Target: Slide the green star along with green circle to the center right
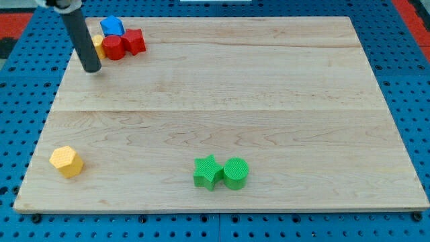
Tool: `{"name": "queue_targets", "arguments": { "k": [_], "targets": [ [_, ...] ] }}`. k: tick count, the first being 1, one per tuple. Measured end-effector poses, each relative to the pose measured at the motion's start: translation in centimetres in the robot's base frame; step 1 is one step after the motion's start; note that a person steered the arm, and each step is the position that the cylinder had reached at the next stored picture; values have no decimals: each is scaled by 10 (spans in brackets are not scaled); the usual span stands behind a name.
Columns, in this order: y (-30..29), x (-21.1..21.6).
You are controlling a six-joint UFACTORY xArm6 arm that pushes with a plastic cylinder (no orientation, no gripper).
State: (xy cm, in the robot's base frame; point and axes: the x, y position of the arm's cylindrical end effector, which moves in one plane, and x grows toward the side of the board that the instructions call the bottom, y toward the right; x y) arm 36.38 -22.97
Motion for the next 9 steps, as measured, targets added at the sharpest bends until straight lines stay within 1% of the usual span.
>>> {"name": "queue_targets", "arguments": {
  "k": [1,2,3,4,5,6,8,9],
  "targets": [
    [6,37],
    [31,57],
    [69,87],
    [112,134],
    [122,191],
    [142,224],
    [290,224],
    [335,223]
  ]
}}
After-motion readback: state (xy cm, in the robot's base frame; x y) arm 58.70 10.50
